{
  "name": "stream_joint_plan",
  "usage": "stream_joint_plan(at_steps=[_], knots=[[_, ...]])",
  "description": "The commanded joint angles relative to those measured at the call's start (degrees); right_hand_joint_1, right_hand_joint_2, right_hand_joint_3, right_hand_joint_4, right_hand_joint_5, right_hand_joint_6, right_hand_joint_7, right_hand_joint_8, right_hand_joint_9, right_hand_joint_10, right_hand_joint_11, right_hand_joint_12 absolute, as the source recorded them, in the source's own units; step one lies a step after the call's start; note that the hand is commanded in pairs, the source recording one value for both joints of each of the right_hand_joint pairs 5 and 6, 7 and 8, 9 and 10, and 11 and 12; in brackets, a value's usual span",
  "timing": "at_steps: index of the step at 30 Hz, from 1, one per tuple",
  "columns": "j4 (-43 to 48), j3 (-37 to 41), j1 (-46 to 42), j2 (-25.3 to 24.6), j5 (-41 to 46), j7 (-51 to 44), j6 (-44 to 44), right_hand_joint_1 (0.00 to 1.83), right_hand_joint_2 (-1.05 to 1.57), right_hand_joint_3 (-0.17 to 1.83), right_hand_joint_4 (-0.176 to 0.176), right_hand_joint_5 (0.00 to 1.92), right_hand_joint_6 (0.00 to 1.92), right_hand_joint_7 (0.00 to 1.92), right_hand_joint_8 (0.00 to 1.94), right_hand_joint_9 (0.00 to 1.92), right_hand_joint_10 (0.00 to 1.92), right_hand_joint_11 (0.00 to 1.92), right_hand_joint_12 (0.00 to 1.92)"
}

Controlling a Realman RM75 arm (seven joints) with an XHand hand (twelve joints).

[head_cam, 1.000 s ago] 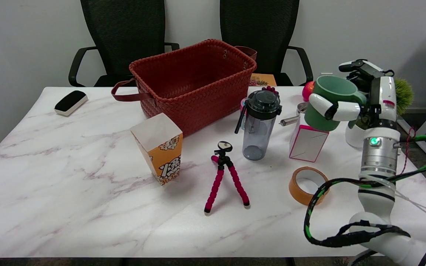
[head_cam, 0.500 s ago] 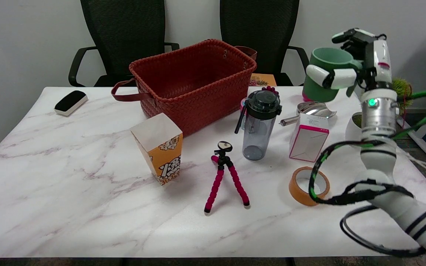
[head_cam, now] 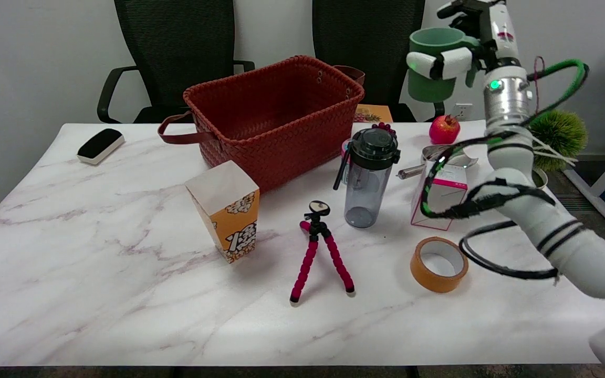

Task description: Place the green mug into the brown storage basket.

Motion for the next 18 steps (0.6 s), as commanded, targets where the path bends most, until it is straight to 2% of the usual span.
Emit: stream_joint_plan(at_steps=[1, 11, 18], knots=[[-22.38, -14.07, 27.04, -5.69, -0.81, -0.20, -10.85, 1.09, -0.26, 0.97, 0.000, 0.78, 0.78, 1.34, 1.34, 1.23, 1.23, 1.92, 1.92], [-34.68, -16.17, 34.76, -16.32, -13.38, 0.17, -13.49, 1.08, -0.33, 1.03, 0.000, 0.77, 0.77, 1.32, 1.32, 1.21, 1.21, 1.91, 1.91], [-36.97, -16.36, 37.20, -20.47, -16.97, 0.36, -14.69, 1.11, -0.39, 1.06, 0.000, 0.75, 0.75, 1.29, 1.29, 1.20, 1.20, 1.89, 1.89]])
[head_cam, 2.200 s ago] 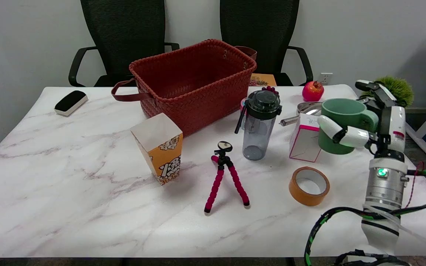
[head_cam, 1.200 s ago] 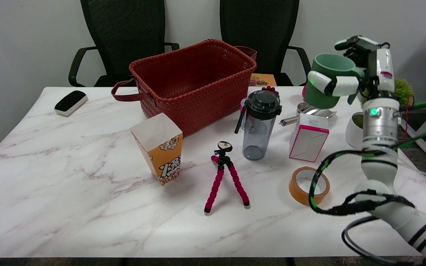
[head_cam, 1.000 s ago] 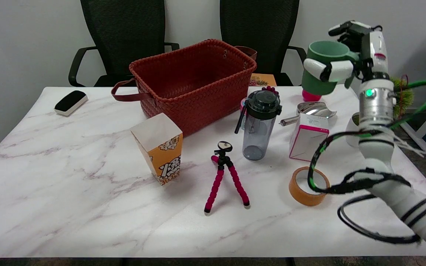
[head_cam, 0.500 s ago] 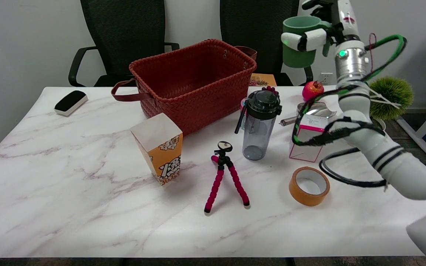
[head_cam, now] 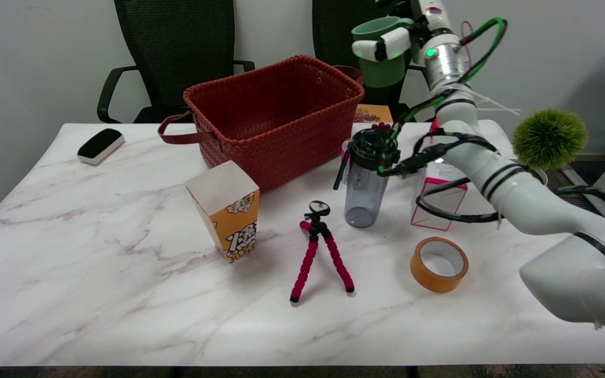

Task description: Place the green mug into the brown storage basket.

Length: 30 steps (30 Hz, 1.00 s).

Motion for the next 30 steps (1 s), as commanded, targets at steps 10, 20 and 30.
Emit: stream_joint_plan(at_steps=[10, 20, 30], knots=[[-15.69, -6.22, 15.19, -15.39, -11.78, -0.02, -5.63, 1.11, -0.41, 1.06, 0.000, 0.74, 0.74, 1.28, 1.28, 1.19, 1.19, 1.89, 1.89], [-16.91, -6.35, 16.11, -17.61, -14.55, -0.02, -6.09, 1.11, -0.41, 1.05, 0.000, 0.73, 0.73, 1.28, 1.28, 1.19, 1.19, 1.89, 1.89], [-21.09, -7.39, 17.66, -19.63, -15.91, 0.46, -6.91, 1.10, -0.41, 1.04, 0.000, 0.71, 0.71, 1.30, 1.30, 1.20, 1.20, 1.91, 1.91]])
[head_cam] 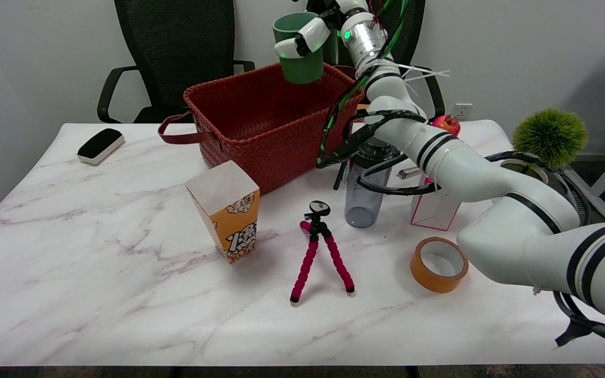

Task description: Place the green mug into the brown storage basket.

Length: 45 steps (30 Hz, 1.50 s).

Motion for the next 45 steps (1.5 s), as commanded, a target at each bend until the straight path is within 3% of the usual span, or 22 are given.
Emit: stream_joint_plan(at_steps=[1, 15, 18, 20, 21, 22, 23, 24, 25, 31, 33, 38, 45], knots=[[-6.35, -1.51, 3.46, -4.68, -3.44, 0.40, -1.32, 1.10, -0.41, 1.05, 0.000, 0.71, 0.71, 1.30, 1.30, 1.20, 1.20, 1.91, 1.91], [-7.22, -1.51, 3.23, -4.69, -3.52, 0.40, -1.32, 1.09, -0.42, 1.03, 0.000, 0.67, 0.67, 1.29, 1.29, 1.20, 1.20, 1.88, 1.88], [-7.22, -1.40, 3.00, -4.57, -2.98, 0.40, -1.32, 1.10, -0.48, 1.10, 0.000, 0.39, 0.39, 1.13, 1.13, 1.03, 1.03, 1.75, 1.75], [-7.22, -1.32, 2.84, -4.49, -2.77, 0.43, -1.32, 1.08, -0.52, 1.10, 0.000, 0.10, 0.10, 0.91, 0.91, 0.69, 0.69, 1.55, 1.55], [-7.22, -1.27, 2.76, -4.49, -2.72, 0.48, -1.32, 1.06, -0.51, 0.93, 0.000, 0.05, 0.05, 0.66, 0.66, 0.27, 0.27, 1.37, 1.37], [-7.15, -1.27, 2.64, -4.45, -2.72, 0.48, -1.32, 1.04, -0.44, 0.65, 0.000, 0.04, 0.04, 0.28, 0.28, 0.05, 0.05, 1.00, 1.00], [-6.99, -1.27, 2.51, -4.37, -2.72, 0.48, -1.32, 1.03, -0.40, 0.60, 0.000, 0.03, 0.03, 0.08, 0.08, 0.01, 0.01, 0.67, 0.67], [-6.86, -1.27, 2.43, -4.33, -2.72, 0.48, -1.36, 1.02, -0.41, 0.65, 0.000, 0.03, 0.03, 0.02, 0.02, 0.00, 0.00, 0.22, 0.22], [-6.74, -1.23, 2.35, -4.29, -2.72, 0.48, -1.40, 1.01, -0.42, 0.70, 0.000, 0.03, 0.03, 0.00, 0.00, 0.00, 0.00, 0.00, 0.00], [-4.99, -1.16, 1.50, -3.60, -3.20, 0.27, -1.40, 0.99, -0.48, 0.89, 0.000, 0.02, 0.02, 0.00, 0.00, 0.00, 0.00, 0.00, 0.00], [-4.10, -1.08, 1.14, -3.24, -3.20, 0.10, -1.40, 0.95, -0.47, 0.65, 0.000, 0.00, 0.00, 0.00, 0.00, 0.00, 0.00, 0.00, 0.00], [0.56, -0.33, -0.53, -1.52, -3.14, -0.08, -0.97, 0.91, -0.41, 0.37, 0.000, 0.00, 0.00, 0.00, 0.00, 0.00, 0.00, 0.00, 0.00], [11.95, 3.65, -5.52, 2.60, -2.72, -0.08, -0.97, 0.91, -0.38, 0.34, 0.000, 0.00, 0.00, 0.00, 0.00, 0.00, 0.00, 0.00, 0.00]])
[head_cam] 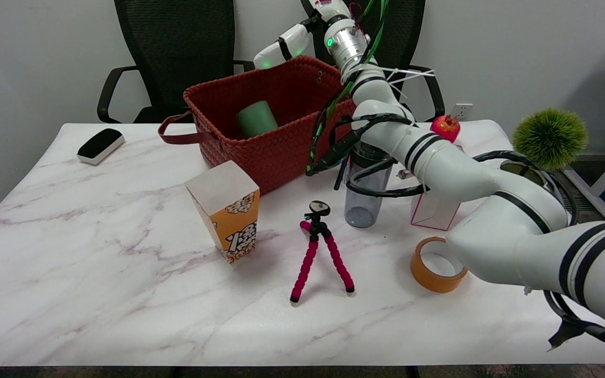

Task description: Place the green mug into the brown storage basket.

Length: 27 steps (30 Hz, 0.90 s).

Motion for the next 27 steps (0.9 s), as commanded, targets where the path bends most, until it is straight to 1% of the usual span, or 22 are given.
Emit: stream_joint_plan(at_steps=[1, 5, 8, 12, 14, 16, 19, 22, 27], knots=[[18.31, 6.08, -7.97, 6.68, 0.32, -0.29, 0.08, 0.91, -0.36, 0.32, 0.000, 0.00, 0.00, 0.00, 0.00, 0.00, 0.00, 0.00, 0.00], [28.04, 10.59, -12.99, 9.84, 1.57, -0.29, -0.55, 0.91, -0.30, 0.25, 0.000, 0.00, 0.00, 0.00, 0.00, 0.00, 0.00, 0.00, 0.00], [36.19, 14.36, -18.48, 13.20, 6.97, 0.04, -1.87, 0.90, -0.22, 0.21, 0.000, 0.00, 0.00, 0.00, 0.00, 0.00, 0.00, 0.00, 0.00], [48.71, 17.76, -26.52, 18.97, 15.25, 0.27, -2.07, 0.87, -0.14, 0.21, 0.000, 0.00, 0.00, 0.00, 0.00, 0.00, 0.00, 0.00, 0.00], [53.30, 18.78, -30.20, 21.62, 16.69, 0.27, -1.47, 0.87, -0.13, 0.22, 0.000, 0.00, 0.00, 0.00, 0.00, 0.00, 0.00, 0.00, 0.00], [58.57, 20.35, -35.26, 24.31, 16.98, 0.27, -0.55, 0.86, -0.10, 0.21, 0.000, 0.00, 0.00, 0.00, 0.00, 0.00, 0.00, 0.00, 0.00], [63.96, 23.19, -42.52, 26.46, 16.23, 0.27, 0.70, 0.85, -0.07, 0.21, 0.000, 0.00, 0.00, 0.00, 0.00, 0.00, 0.00, 0.00, 0.00], [68.45, 26.79, -48.52, 27.00, 14.71, 0.27, 2.74, 0.85, -0.06, 0.21, 0.000, 0.00, 0.00, 0.00, 0.00, 0.00, 0.00, 0.00, 0.00], [72.66, 30.79, -58.73, 25.99, 8.79, 0.27, 8.66, 0.85, -0.06, 0.22, 0.000, 0.00, 0.00, 0.00, 0.00, 0.00, 0.00, 0.00, 0.00]])
